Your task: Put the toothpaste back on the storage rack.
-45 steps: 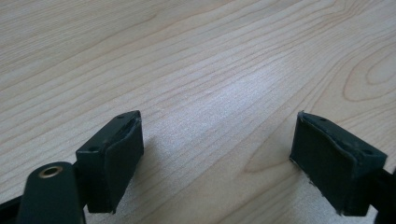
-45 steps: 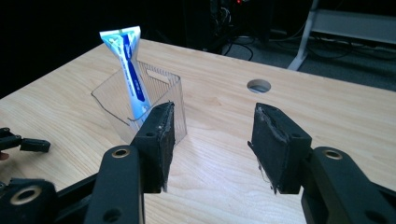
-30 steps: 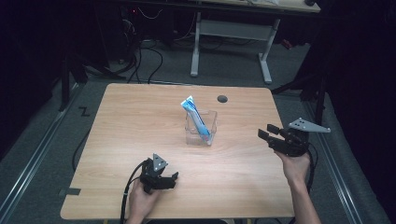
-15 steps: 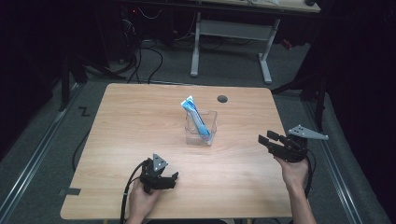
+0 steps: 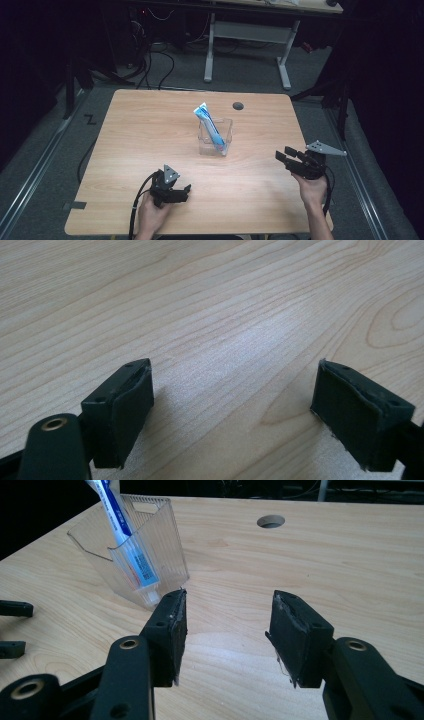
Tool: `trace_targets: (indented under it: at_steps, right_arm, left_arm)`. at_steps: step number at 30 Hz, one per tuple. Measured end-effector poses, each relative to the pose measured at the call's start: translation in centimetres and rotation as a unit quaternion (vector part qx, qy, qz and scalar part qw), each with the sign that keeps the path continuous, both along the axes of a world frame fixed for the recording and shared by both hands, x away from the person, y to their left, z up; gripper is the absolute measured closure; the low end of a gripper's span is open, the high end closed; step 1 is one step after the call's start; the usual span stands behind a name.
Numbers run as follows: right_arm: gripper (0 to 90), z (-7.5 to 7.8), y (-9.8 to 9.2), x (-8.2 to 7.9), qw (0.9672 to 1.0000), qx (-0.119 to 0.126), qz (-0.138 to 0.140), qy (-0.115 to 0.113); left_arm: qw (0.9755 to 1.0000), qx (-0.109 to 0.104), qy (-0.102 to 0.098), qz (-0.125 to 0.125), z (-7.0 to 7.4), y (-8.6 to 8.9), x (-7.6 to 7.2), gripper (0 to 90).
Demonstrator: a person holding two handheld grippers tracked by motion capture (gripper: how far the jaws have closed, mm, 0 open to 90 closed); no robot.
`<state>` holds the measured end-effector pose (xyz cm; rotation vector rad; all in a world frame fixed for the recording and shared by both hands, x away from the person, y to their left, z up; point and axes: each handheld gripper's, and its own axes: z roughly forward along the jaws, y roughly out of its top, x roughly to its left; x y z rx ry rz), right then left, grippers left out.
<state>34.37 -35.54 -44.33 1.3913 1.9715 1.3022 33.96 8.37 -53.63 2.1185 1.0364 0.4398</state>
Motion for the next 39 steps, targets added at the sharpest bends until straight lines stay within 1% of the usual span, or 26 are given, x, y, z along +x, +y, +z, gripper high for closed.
trace_targets:
  at_steps: [3, 5, 8, 11, 16, 20, 22, 24, 25, 26, 30, 33, 39]
  right_arm:
    - [49.1, -0.4, 0.0, -0.1, 1.0, 0.0, -0.001, 0.003]
    - [49.1, -1.0, 0.1, -0.1, 0.9999, 0.002, -0.002, 0.011]
    - [49.1, -2.1, 0.4, 0.1, 0.9997, -0.007, 0.002, 0.024]
    - [49.1, -3.0, 0.7, 0.1, 0.9994, -0.003, 0.004, 0.033]
    - [49.1, -3.6, 1.3, 0.3, 0.9993, -0.004, 0.006, 0.036]
    - [49.1, -4.3, 1.7, 0.5, 0.999, -0.016, 0.006, 0.042]
    - [49.1, -4.6, 1.9, 0.6, 0.9989, -0.019, 0.006, 0.043]
    - [49.2, -4.9, 2.1, 0.6, 0.9985, -0.02, 0.005, 0.051]
    - [49.2, -5.0, 2.2, 0.7, 0.9985, -0.024, 0.007, 0.049]
    - [49.1, -5.0, 2.3, 0.7, 0.9984, -0.023, 0.007, 0.051]
    - [49.1, -5.4, 2.9, 0.8, 0.9978, -0.038, 0.012, 0.052]
    - [49.2, -5.6, 3.3, 0.8, 0.9971, -0.047, 0.014, 0.058]
    - [49.1, -5.8, 3.9, 0.8, 0.9958, -0.069, 0.017, 0.058]
  left_arm:
    - [1.0, 0.0, 0.0, 0.0, 0.0, 0.0, 0.0, 17.0]
    - [1.0, 0.0, 0.0, 0.0, 0.0, 0.0, 0.0, 17.0]
    - [1.0, 0.0, 0.0, 0.0, 0.0, 0.0, 0.0, 17.0]
    - [1.0, 0.0, 0.0, 0.0, 0.0, 0.0, 0.0, 17.0]
    - [1.0, 0.0, 0.0, -0.001, 0.0, 0.0, 0.0, 17.0]
    - [1.0, 0.0, 0.0, 0.0, 0.0, 0.0, 0.0, 17.0]
    - [1.0, 0.0, 0.0, -0.001, 0.0, 0.0, 0.0, 17.0]
    - [1.0, 0.0, 0.0, -0.001, 0.0, 0.0, 0.0, 17.0]
    - [1.0, 0.0, 0.0, -0.001, 0.0, 0.0, 0.0, 17.0]
    - [1.0, 0.0, 0.0, -0.001, 0.0, 0.0, 0.0, 17.0]
    - [1.0, 0.0, 0.0, -0.001, 0.0, 0.0, 0.0, 17.0]
    - [1.0, 0.0, 0.0, -0.001, 0.0, 0.0, 0.0, 17.0]
    - [1.0, 0.0, 0.0, -0.001, 0.0, 0.0, 0.0, 17.0]
